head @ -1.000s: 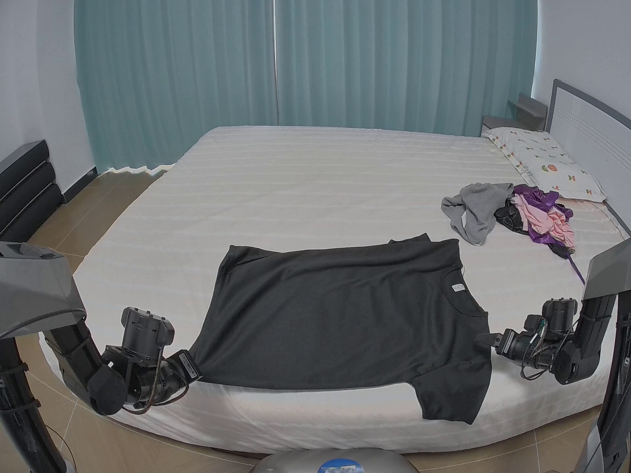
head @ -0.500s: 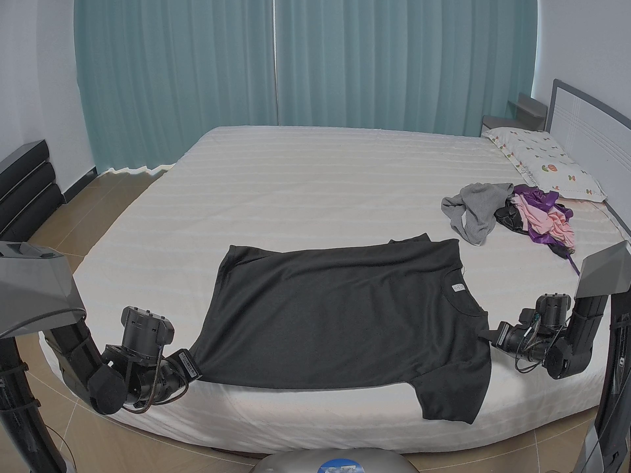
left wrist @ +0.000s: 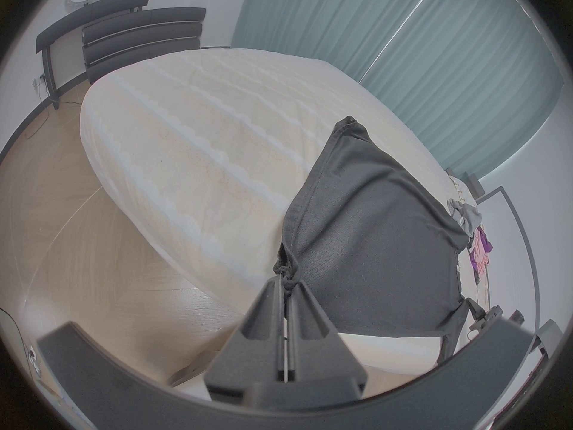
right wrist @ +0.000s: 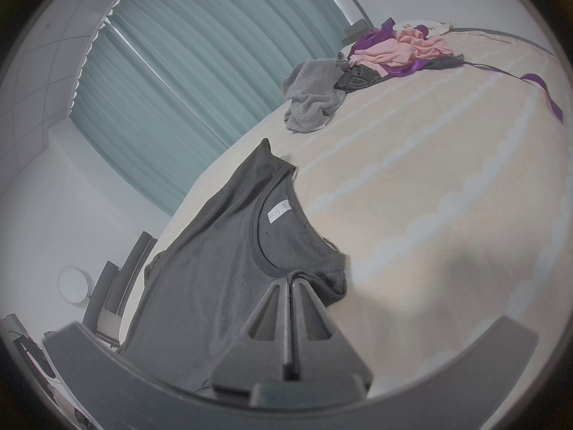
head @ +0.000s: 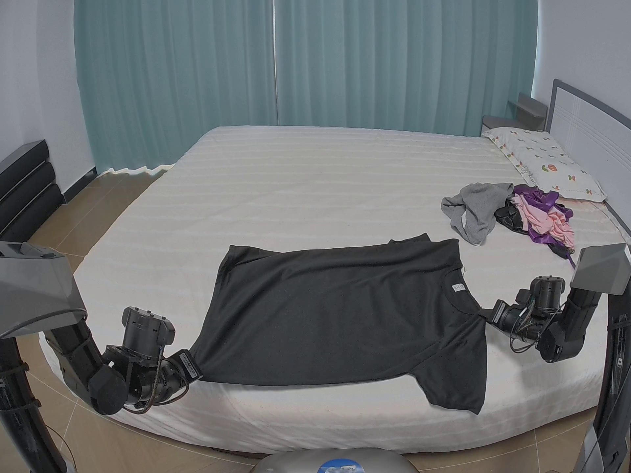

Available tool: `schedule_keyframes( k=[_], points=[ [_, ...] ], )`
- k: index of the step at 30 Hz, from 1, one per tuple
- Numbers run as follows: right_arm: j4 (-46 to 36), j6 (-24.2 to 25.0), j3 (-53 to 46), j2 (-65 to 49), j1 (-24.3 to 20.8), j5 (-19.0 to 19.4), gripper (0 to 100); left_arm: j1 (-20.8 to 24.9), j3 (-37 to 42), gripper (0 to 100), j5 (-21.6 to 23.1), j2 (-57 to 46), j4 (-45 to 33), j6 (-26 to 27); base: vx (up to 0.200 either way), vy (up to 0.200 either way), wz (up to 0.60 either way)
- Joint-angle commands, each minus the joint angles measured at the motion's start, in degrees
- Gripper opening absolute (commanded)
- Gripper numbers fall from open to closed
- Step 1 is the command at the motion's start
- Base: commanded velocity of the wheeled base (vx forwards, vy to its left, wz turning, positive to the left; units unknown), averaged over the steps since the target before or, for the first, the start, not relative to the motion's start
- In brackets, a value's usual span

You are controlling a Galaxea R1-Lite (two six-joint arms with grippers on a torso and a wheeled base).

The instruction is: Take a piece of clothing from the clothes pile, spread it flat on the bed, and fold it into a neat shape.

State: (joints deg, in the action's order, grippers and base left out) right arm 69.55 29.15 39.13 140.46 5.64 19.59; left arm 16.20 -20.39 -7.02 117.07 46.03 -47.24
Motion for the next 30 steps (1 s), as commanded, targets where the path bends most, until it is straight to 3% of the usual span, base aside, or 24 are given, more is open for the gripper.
schedule_keyframes(
  k=[1, 7, 8, 16, 20, 24, 26, 30],
  points=[
    [-0.8, 0.0, 2.9, -0.1, -0.9, -0.1, 0, 0.1, 0.0, 0, -0.1, 0.4, 0.0, 0.0, 0.000, 0.000, 0.00],
    [-2.8, -0.1, 4.8, 0.5, -1.7, -1.8, 0, 0.1, 0.0, 0, 0.0, 0.4, 0.0, 0.0, 0.000, 0.000, 0.00],
    [-2.8, -0.1, 4.8, 0.5, -1.7, -1.8, 100, 0.1, 0.0, 0, 0.0, 0.4, 0.0, 0.0, 0.000, 0.000, 0.00],
    [-2.7, 0.6, 1.9, -2.6, 0.1, -1.1, 100, 0.1, 0.1, 0, 0.0, 0.4, 0.0, 0.0, 0.000, 0.000, 0.00],
    [-2.5, 1.1, -2.5, -6.1, 1.7, 1.4, 100, 0.1, 0.0, 0, -0.1, 0.4, 0.0, 0.0, 0.000, 0.000, 0.00],
    [-2.2, -0.2, -13.3, -13.1, 3.7, 10.8, 100, -0.3, 0.0, 0, 0.0, 0.5, 0.0, 0.0, 0.000, 0.000, 0.00],
    [-2.0, -2.1, -16.9, -13.8, 3.3, 12.9, 100, -0.2, -0.1, 0, 0.0, 0.8, 0.0, 0.0, 0.000, 0.000, 0.00],
    [-1.9, -6.7, -21.0, -11.8, 1.1, 13.6, 100, 0.2, 0.2, 0, -0.1, 0.8, 0.0, 0.0, 0.000, 0.000, 0.00]
  ],
)
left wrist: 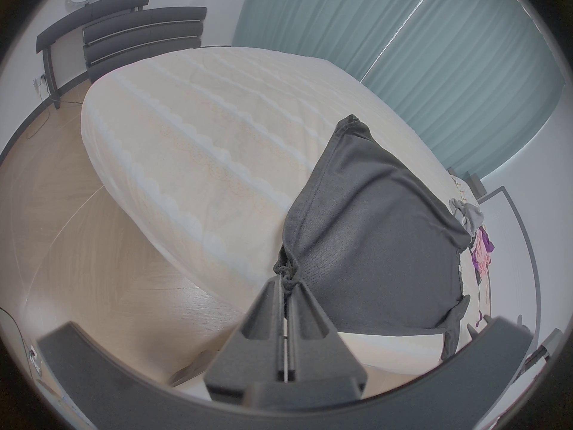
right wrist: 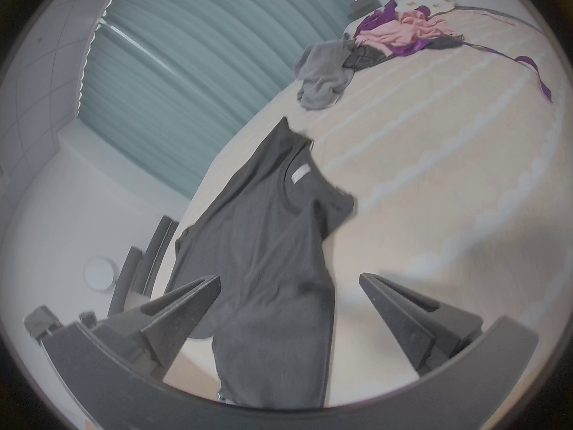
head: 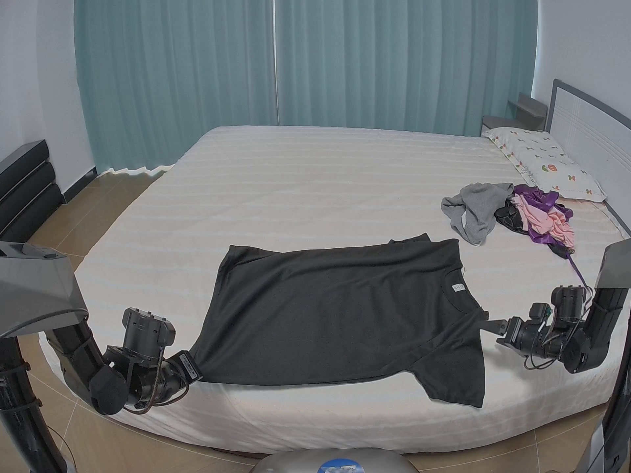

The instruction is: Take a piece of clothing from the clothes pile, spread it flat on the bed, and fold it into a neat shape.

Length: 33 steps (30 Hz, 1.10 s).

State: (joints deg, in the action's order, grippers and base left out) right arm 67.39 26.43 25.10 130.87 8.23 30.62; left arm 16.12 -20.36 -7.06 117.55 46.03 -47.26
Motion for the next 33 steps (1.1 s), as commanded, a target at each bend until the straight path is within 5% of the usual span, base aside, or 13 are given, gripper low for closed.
schedule_keyframes(
  k=[1, 22, 23, 33],
  points=[
    [0.4, -4.6, -7.4, -1.1, -2.1, 2.2, 100, 0.3, 0.2, 0, -0.1, 0.3, 0.0, 0.0, 0.000, 0.000, 0.00],
    [2.9, -4.3, -6.5, 3.2, -5.8, -0.8, 100, 0.3, 0.1, 0, -0.1, 0.5, 0.0, 0.0, 0.000, 0.000, 0.00],
    [3.0, -4.3, -6.7, 3.2, -6.0, -1.0, 0, 0.3, 0.1, 0, -0.1, 0.5, 0.0, 0.0, 0.000, 0.000, 0.00],
    [3.2, -4.5, -9.4, 2.4, -4.6, -4.7, 0, 0.1, 0.1, 0, -0.1, 1.4, 0.0, 0.1, 0.000, 0.000, 0.00]
  ],
)
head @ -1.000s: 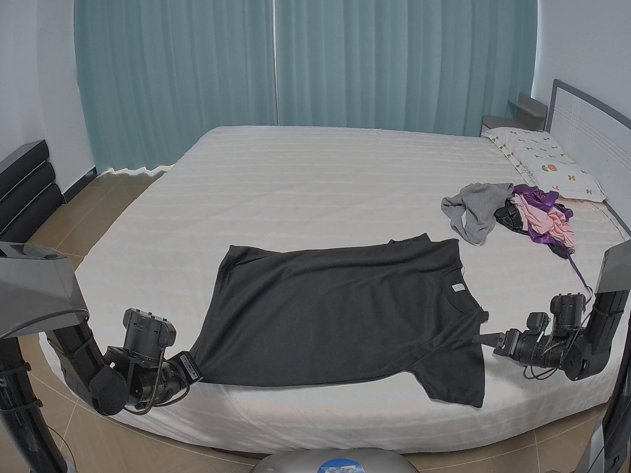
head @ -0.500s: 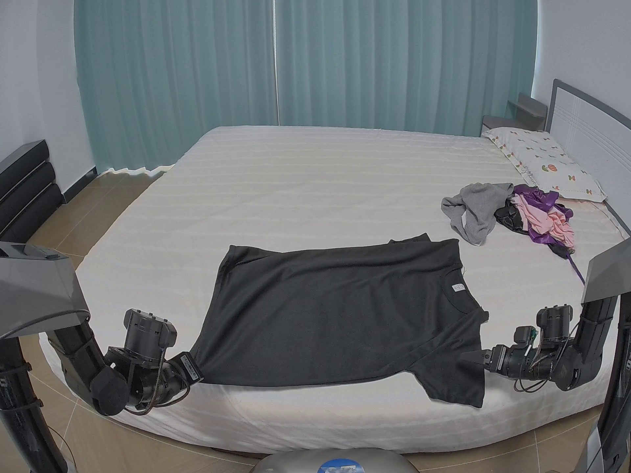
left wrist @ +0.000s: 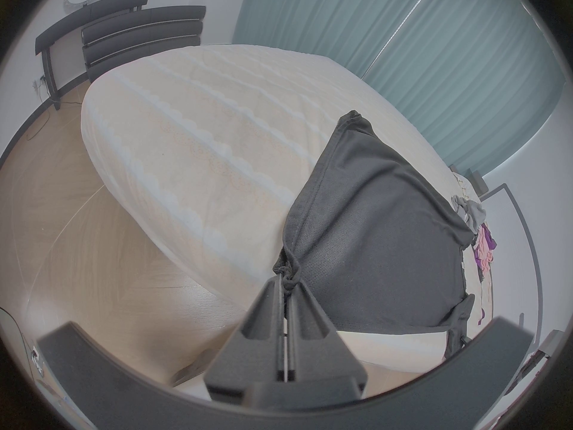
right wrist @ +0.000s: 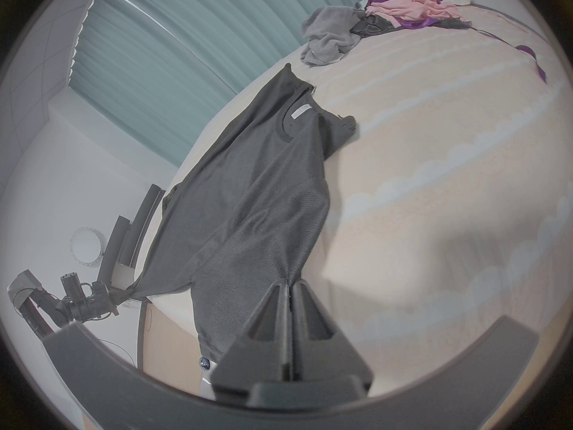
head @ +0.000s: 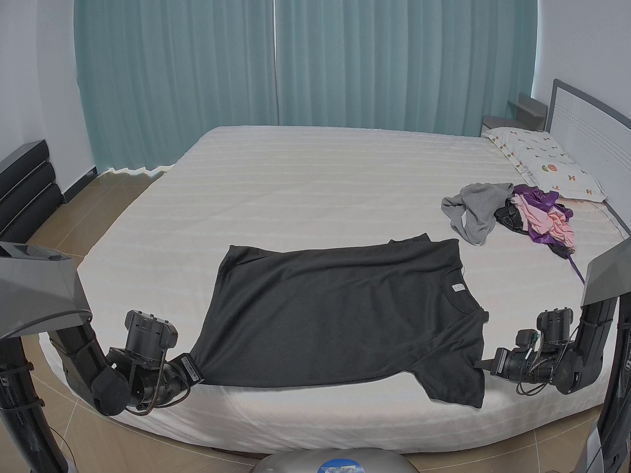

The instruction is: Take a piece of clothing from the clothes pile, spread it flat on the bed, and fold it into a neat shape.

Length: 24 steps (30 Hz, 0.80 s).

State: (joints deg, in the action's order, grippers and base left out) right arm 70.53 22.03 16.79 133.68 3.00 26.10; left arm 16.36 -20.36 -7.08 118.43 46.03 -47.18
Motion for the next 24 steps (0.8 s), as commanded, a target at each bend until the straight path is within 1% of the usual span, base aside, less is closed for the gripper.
schedule_keyframes(
  k=[1, 5, 8, 13, 14, 15, 18, 24],
  points=[
    [1.1, -0.6, -3.5, -2.3, 1.9, 0.1, 0, -0.4, 0.1, 0, 0.0, 0.7, 0.0, 0.1, 0.000, 0.000, 0.00],
    [3.6, -0.8, -8.1, -6.2, 3.4, 1.0, 0, -0.5, 0.4, 0, -0.1, 0.4, 0.0, 0.5, 0.000, 0.000, 0.00],
    [3.7, -1.1, -10.5, -8.9, 4.6, 1.1, 0, -0.4, 0.8, 0, -0.4, 0.2, 0.0, 0.7, 0.000, 0.000, 0.00],
    [3.7, -2.5, -13.1, -9.8, 5.8, 2.2, 0, -0.4, 0.8, 0, -0.5, -0.4, -0.3, 0.8, 0.000, 0.000, 0.00],
    [3.8, -5.2, -14.9, -9.5, 7.8, 4.5, 0, -0.4, 1.2, 0, -0.5, -0.8, -0.4, 1.7, 0.000, 0.000, 0.00],
    [3.8, -5.9, -15.1, -9.7, 8.5, 4.9, 0, -0.4, 1.5, 0, -0.5, -0.8, -0.5, 2.3, 0.000, 0.000, 0.00],
    [3.8, -7.0, -16.7, -11.0, 10.2, 5.4, 0, -0.3, 2.6, 0, -0.6, -0.9, -0.2, 3.8, 0.000, 0.000, 0.00],
    [1.7, -7.7, -16.8, -12.3, 11.2, 5.6, 0, 0.3, 3.9, 0, -0.7, -0.7, -0.5, 5.8, 0.000, 0.000, 0.00]
  ],
)
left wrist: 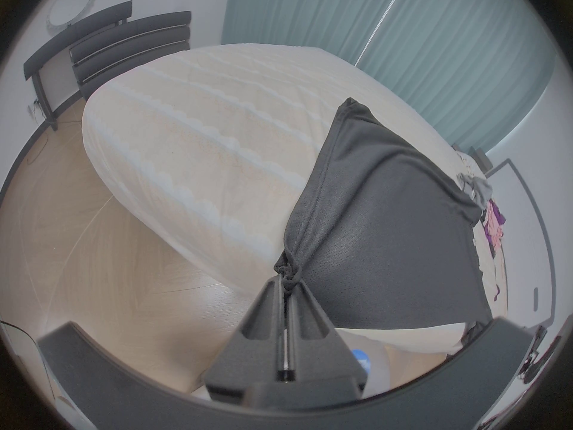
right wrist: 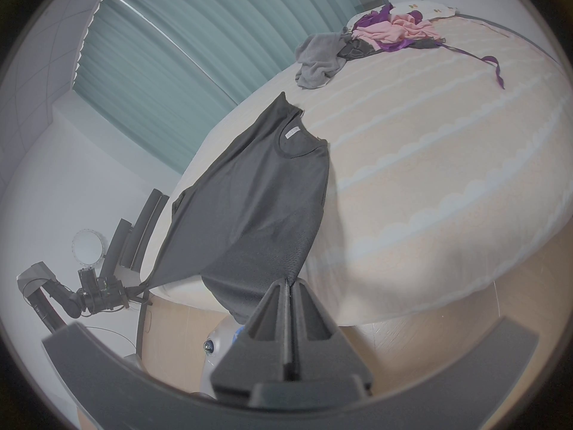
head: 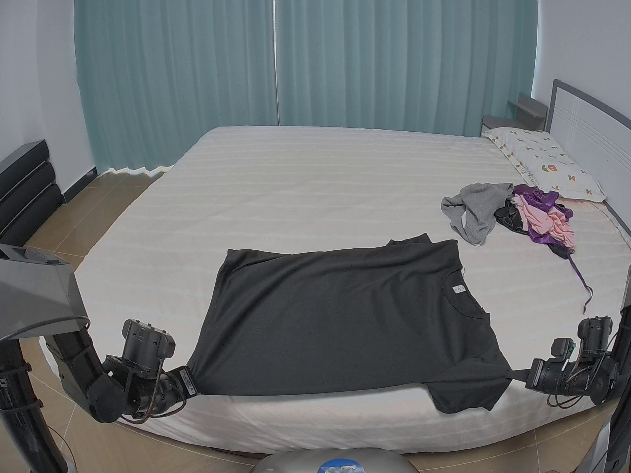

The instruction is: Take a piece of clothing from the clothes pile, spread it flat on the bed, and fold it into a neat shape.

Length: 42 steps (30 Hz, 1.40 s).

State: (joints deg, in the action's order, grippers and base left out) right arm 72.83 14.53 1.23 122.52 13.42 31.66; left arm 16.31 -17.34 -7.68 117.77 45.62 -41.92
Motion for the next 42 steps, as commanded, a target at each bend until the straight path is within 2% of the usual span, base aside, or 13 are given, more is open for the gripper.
schedule_keyframes(
  k=[1, 7, 13, 19, 25, 28, 29, 32, 33, 37, 42],
  points=[
    [-1.5, -0.7, -1.2, -0.8, 0.6, 0.1, 0, 0.3, 1.0, 0, 0.0, 0.3, -0.2, 1.1, 0.000, 0.000, 0.00],
    [-6.8, -7.1, -1.2, -1.3, 0.7, 0.0, 0, 1.7, 2.0, 0, -0.1, 0.4, -0.2, 1.4, 0.000, 0.000, 0.00],
    [-7.2, -8.1, -1.2, 0.4, 0.3, -1.0, 0, 3.7, 2.9, 0, -0.1, 1.5, -0.2, 1.6, 0.000, 0.000, 0.00],
    [-5.9, -11.3, -1.1, 4.7, 0.2, -3.7, 0, 4.3, 3.0, 0, -0.1, 3.1, 0.2, 1.6, 0.000, 0.000, 0.00],
    [4.8, -12.1, -1.2, 12.7, -0.8, -5.8, 0, 4.4, 2.7, 0, 0.0, 4.3, 0.4, 1.6, 0.000, 0.000, 0.00],
    [7.3, -11.6, -1.2, 15.0, -1.3, -6.9, 0, 4.4, 2.5, 0, 0.1, 4.4, 0.4, 1.6, 0.000, 0.000, 0.00],
    [7.6, -11.7, -1.2, 15.2, -1.4, -6.9, 100, 4.4, 2.5, 0, 0.1, 4.5, 0.4, 1.5, 0.000, 0.000, 0.00],
    [7.7, -11.5, -1.2, 14.8, -1.9, -6.9, 100, 4.4, 2.4, 0, 0.1, 4.8, 0.4, 1.5, 0.000, 0.000, 0.00],
    [7.5, -10.6, -1.2, 13.6, -2.4, -6.9, 100, 4.4, 2.3, 100, 0.1, 5.1, 0.4, 1.5, 0.000, 0.000, 0.00],
    [7.0, -7.4, -1.2, 9.7, -2.3, -6.9, 100, 4.3, 2.2, 100, 0.1, 4.9, 0.5, 1.3, 0.000, 0.000, 0.00],
    [7.2, -6.8, -1.2, 5.8, -1.4, -6.8, 100, 3.7, 1.8, 100, 0.1, 3.9, 0.5, 1.1, 0.000, 0.000, 0.00]
  ],
)
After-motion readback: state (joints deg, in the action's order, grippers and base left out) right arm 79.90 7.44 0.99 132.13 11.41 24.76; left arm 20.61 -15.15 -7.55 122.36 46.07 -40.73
